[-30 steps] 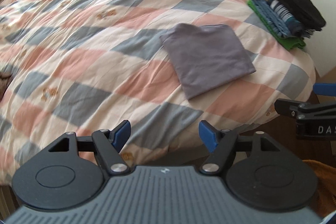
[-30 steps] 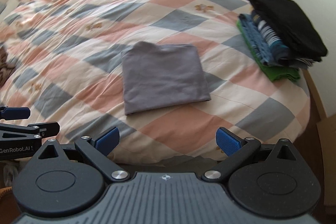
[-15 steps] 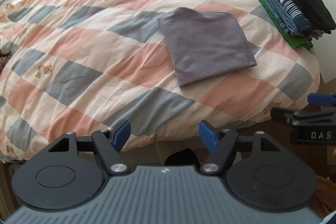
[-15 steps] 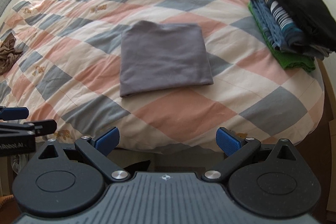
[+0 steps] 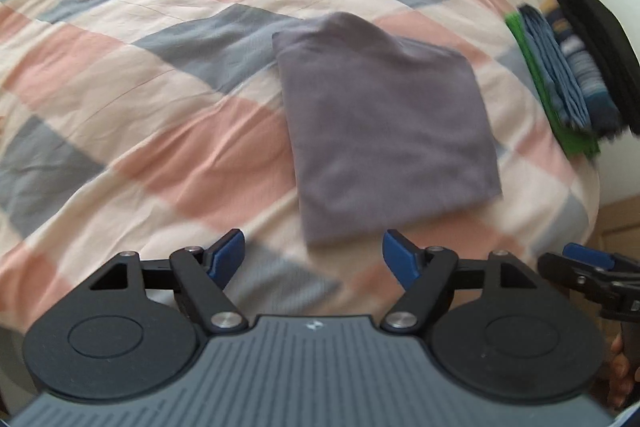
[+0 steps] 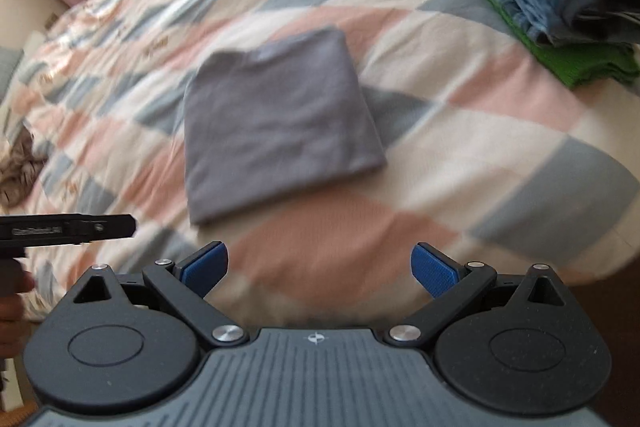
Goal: Fold clothes
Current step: 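Grasp the folded grey pants' sides with both grippers and lift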
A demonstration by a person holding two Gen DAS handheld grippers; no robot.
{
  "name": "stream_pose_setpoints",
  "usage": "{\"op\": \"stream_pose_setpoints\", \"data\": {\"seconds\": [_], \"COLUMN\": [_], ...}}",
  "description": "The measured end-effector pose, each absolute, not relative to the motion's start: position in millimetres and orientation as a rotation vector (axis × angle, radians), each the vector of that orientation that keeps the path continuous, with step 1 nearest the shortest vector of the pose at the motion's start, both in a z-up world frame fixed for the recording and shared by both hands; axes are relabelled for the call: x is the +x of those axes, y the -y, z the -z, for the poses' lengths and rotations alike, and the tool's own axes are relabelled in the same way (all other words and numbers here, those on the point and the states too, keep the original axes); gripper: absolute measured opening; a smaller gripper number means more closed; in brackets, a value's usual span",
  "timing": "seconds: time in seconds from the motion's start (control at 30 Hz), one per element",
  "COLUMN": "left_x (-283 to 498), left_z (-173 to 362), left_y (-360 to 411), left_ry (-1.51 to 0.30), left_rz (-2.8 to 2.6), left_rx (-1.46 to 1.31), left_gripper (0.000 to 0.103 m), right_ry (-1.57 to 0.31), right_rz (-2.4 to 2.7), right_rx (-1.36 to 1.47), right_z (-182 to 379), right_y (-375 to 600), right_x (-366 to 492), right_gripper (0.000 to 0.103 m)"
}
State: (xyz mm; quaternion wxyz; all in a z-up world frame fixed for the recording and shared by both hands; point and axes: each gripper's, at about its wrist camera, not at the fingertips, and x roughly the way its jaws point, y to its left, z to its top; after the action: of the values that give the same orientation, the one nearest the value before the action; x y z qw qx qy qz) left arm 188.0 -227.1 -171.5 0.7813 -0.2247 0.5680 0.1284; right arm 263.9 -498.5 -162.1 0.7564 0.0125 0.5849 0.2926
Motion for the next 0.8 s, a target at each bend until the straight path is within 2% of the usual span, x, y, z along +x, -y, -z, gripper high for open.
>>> {"op": "stream_pose_setpoints", "data": {"seconds": [0.2, 0.4, 0.53, 0.67, 0.8], "left_x": [232.7, 260.8, 264.6, 263.6, 262.2], "left_z": [206.0, 246.2, 264.2, 273.5, 279.5], "left_y": [195.3, 178.9, 168.4, 161.7, 153.8], "left_ry": [-1.225, -1.268, -1.266, -1.228, -1.175], "left_rz": [-0.263, -0.182, -0.146, -0.099, -0.060], "left_rx": [-0.603, -0.674, -0.742, -0.804, -0.900], "left_gripper": [0.079, 0.079, 0.084, 0.085, 0.084], "right_ry": [-1.273, -1.344, -1.415, -1.460, -1.494], "right_rz": [-0.707, -0.779, -0.828, -0.874, -0.916], "right_rx": [0.111, 0.122, 0.242, 0.344, 0.399], "right_z": [190.8, 239.9, 270.8, 288.8, 301.9], "right_y": [478.3, 455.9, 451.1, 445.9, 445.2], "right_x": [336.7, 400.9, 419.1, 425.5, 435.2], "right_gripper": [0.095, 0.095, 0.090, 0.079, 0.079]}}
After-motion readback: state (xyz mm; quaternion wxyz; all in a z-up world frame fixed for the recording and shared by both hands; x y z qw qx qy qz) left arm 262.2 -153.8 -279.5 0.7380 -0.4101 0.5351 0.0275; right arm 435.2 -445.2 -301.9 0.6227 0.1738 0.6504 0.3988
